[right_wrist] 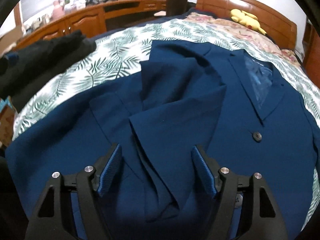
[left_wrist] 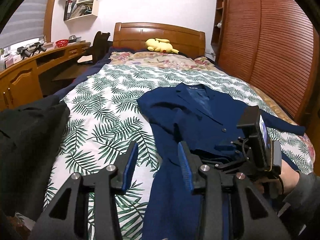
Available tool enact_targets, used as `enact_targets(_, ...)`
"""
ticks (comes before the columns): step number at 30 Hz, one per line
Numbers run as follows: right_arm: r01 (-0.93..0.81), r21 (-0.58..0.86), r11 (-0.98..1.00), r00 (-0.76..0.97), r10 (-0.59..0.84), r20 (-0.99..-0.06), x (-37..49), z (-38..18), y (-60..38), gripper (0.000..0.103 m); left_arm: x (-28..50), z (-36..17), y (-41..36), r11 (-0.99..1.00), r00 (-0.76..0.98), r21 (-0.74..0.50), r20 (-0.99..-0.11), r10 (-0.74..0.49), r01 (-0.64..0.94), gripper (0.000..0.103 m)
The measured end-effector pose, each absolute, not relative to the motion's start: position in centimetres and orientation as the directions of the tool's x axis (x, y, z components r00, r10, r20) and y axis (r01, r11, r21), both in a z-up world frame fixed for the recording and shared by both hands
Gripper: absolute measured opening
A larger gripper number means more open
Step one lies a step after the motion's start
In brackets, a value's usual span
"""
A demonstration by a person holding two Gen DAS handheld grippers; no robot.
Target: Fold large clothes
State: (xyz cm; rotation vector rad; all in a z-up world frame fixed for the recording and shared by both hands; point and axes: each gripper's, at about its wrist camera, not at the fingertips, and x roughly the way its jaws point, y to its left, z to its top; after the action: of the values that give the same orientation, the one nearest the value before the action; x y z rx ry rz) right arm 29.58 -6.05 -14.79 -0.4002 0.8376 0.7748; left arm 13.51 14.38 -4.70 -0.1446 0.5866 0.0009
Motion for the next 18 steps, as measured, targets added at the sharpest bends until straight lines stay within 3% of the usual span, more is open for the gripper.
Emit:
enact_targets(1, -0.748, -0.028, 0.663, 0.427, 0.449, -0.785, 29.5, -14.8, -6.0, 0.061, 13.6, -4.8, 14.5, 0.989, 0.833, -0.140, -0.553, -0.040, -0.045, 0.040)
enact_targets(4, -0.756, -0.016, 0.654, 0.422, 0.470, -0.775, 29.5, -14.6, -6.3, 0.014, 13.6, -4.7, 14.6, 0.987, 0.835, -0.155, -0.548, -0.050, -0.043, 0.040)
enact_targets(5, -0.755, -0.009, 0.656, 0.428, 0.482, -0.764, 29.4, -14.3, -6.6, 0.008, 13.6, -4.7, 14.5, 0.987, 0.836, -0.153, -0.546, -0.051, -0.040, 0.040)
enact_targets(9, -0.745, 0.003, 0.667, 0.471, 0.528, -0.707, 29.1, -12.5, -7.9, 0.001, 13.9, -4.7, 13.7, 0.992, 0.836, -0.128, -0.547, -0.053, -0.020, 0.040)
enact_targets(18, -0.695, 0.018, 0.718, 0.580, 0.576, -0.576, 27.7, -6.2, -13.8, 0.000, 14.7, -5.0, 12.2, 0.994, 0.828, -0.112, -0.556, -0.071, 0.010, 0.040)
